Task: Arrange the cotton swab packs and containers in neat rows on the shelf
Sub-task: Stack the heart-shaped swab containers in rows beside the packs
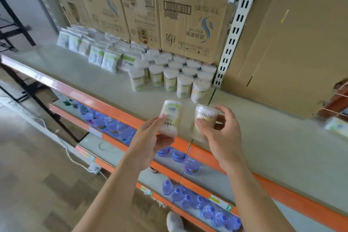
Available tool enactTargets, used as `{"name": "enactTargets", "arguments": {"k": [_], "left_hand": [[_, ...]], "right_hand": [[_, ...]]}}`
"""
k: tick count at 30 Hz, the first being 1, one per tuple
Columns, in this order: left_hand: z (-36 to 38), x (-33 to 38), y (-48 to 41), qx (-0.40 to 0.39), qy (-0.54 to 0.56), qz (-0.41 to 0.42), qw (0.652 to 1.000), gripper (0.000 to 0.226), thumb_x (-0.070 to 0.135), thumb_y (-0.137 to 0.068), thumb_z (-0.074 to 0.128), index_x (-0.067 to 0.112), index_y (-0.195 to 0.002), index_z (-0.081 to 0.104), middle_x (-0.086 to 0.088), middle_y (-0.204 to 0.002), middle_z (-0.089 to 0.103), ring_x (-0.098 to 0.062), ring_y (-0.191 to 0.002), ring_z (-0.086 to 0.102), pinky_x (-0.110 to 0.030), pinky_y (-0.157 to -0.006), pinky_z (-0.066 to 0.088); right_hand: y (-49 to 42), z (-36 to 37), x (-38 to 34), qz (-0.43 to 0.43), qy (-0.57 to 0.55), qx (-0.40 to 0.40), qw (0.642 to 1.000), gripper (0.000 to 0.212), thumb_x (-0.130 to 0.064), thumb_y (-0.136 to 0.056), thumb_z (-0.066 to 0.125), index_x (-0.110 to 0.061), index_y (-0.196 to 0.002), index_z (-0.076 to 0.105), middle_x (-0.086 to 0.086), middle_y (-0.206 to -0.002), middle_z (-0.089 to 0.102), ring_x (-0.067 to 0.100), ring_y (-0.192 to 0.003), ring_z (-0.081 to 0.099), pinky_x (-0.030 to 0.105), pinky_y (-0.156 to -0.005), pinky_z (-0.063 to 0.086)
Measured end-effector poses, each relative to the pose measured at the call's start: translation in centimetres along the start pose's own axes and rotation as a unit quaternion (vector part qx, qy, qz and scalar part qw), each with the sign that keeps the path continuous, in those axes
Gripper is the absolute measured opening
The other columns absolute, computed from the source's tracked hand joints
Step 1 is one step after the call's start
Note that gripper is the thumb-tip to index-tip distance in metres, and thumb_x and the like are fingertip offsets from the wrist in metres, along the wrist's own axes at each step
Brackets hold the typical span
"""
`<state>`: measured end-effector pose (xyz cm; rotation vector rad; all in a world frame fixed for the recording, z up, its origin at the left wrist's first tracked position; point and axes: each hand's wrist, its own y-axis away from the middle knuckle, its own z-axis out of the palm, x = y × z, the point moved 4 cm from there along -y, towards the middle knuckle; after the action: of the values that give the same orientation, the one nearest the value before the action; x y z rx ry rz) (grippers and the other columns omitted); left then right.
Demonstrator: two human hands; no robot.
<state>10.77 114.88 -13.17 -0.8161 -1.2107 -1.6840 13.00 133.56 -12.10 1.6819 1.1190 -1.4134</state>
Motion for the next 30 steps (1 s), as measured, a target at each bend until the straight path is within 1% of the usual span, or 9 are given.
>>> {"name": "enactTargets", "arguments": {"k": [5, 8, 12, 14, 16, 20, 21, 24, 30], "left_hand": [[-2.5, 1.8, -3.2, -0.037, 0.006, -0.012, 0.999, 0.014, 0.013, -0.082, 0.064, 0.009, -0.094, 0.070, -0.010, -0.086, 0.070, -0.021, -0.081, 0.064, -0.039, -0.089, 0.049], [-4.0, 3.0, -5.8, -0.051, -0.046, 0.007, 0.998, 0.034, 0.018, -0.068, 0.063, 0.007, -0.099, 0.068, -0.008, -0.088, 0.071, -0.015, -0.082, 0.063, -0.028, -0.080, 0.050], [-6.0, 4.5, -9.7, -0.031, -0.122, 0.025, 0.992, 0.053, 0.026, -0.059, 0.066, 0.009, -0.109, 0.068, -0.008, -0.093, 0.070, -0.014, -0.083, 0.058, -0.026, -0.074, 0.045], [-6.7, 5.3, -11.0, -0.031, -0.142, 0.032, 0.989, 0.055, 0.034, -0.055, 0.068, 0.015, -0.106, 0.069, -0.006, -0.093, 0.070, -0.011, -0.082, 0.060, -0.024, -0.070, 0.046], [-7.4, 6.1, -12.1, -0.018, -0.141, 0.039, 0.989, 0.046, 0.029, -0.059, 0.068, 0.016, -0.103, 0.068, -0.006, -0.091, 0.068, -0.010, -0.080, 0.061, -0.023, -0.066, 0.049], [-8.4, 7.5, -13.5, 0.013, -0.195, 0.094, 0.976, 0.045, 0.038, -0.056, 0.070, 0.027, -0.099, 0.067, -0.020, -0.095, 0.064, -0.020, -0.082, 0.062, -0.040, -0.075, 0.054], [-8.6, 7.8, -13.8, 0.020, -0.225, 0.116, 0.967, 0.045, 0.043, -0.055, 0.069, 0.030, -0.099, 0.066, -0.016, -0.091, 0.065, -0.021, -0.082, 0.062, -0.044, -0.079, 0.053], [-8.7, 8.4, -14.6, 0.036, -0.300, 0.157, 0.940, 0.052, 0.052, -0.055, 0.067, 0.033, -0.103, 0.063, 0.005, -0.087, 0.065, -0.012, -0.084, 0.061, -0.039, -0.081, 0.052], [-8.5, 8.6, -15.1, 0.010, -0.315, 0.182, 0.931, 0.057, 0.055, -0.050, 0.070, 0.035, -0.101, 0.056, 0.012, -0.092, 0.065, -0.007, -0.087, 0.062, -0.037, -0.081, 0.054]], "right_hand": [[-2.6, 4.4, 0.1, -0.004, 0.013, 0.012, 1.000, 0.053, -0.038, -0.069, 0.078, -0.042, -0.115, 0.053, -0.008, -0.101, 0.067, 0.015, -0.094, 0.064, 0.046, -0.084, 0.054], [-4.3, 6.9, 0.5, -0.009, 0.023, 0.031, 0.999, 0.056, -0.037, -0.071, 0.078, -0.037, -0.120, 0.052, -0.004, -0.106, 0.066, 0.017, -0.096, 0.063, 0.044, -0.087, 0.052], [-6.4, 9.6, 1.0, 0.002, 0.015, 0.071, 0.997, 0.053, -0.036, -0.071, 0.077, -0.040, -0.116, 0.050, -0.009, -0.100, 0.065, 0.013, -0.090, 0.064, 0.041, -0.082, 0.053], [-7.0, 10.8, 0.8, -0.004, 0.015, 0.084, 0.996, 0.052, -0.031, -0.073, 0.079, -0.037, -0.116, 0.050, -0.013, -0.099, 0.064, 0.008, -0.088, 0.063, 0.038, -0.080, 0.054], [-7.5, 11.7, 0.7, -0.009, 0.017, 0.087, 0.996, 0.053, -0.036, -0.071, 0.077, -0.035, -0.116, 0.051, -0.017, -0.099, 0.062, 0.003, -0.087, 0.062, 0.035, -0.078, 0.054], [-7.9, 12.8, 0.3, -0.019, 0.037, 0.076, 0.996, 0.059, -0.049, -0.069, 0.076, -0.030, -0.120, 0.053, -0.022, -0.096, 0.061, -0.008, -0.086, 0.058, 0.016, -0.070, 0.050], [-8.0, 13.1, 0.3, -0.018, 0.043, 0.072, 0.996, 0.061, -0.054, -0.068, 0.074, -0.029, -0.119, 0.053, -0.022, -0.095, 0.062, -0.009, -0.086, 0.058, 0.013, -0.068, 0.048], [-8.1, 13.8, 0.6, -0.001, 0.051, 0.068, 0.996, 0.061, -0.056, -0.067, 0.072, -0.030, -0.119, 0.053, -0.021, -0.092, 0.062, -0.010, -0.083, 0.058, 0.008, -0.066, 0.045], [-7.8, 14.4, 0.6, 0.016, 0.083, 0.121, 0.989, 0.055, -0.033, -0.073, 0.082, -0.032, -0.120, 0.053, -0.021, -0.099, 0.063, -0.011, -0.088, 0.058, 0.011, -0.069, 0.046]]}}
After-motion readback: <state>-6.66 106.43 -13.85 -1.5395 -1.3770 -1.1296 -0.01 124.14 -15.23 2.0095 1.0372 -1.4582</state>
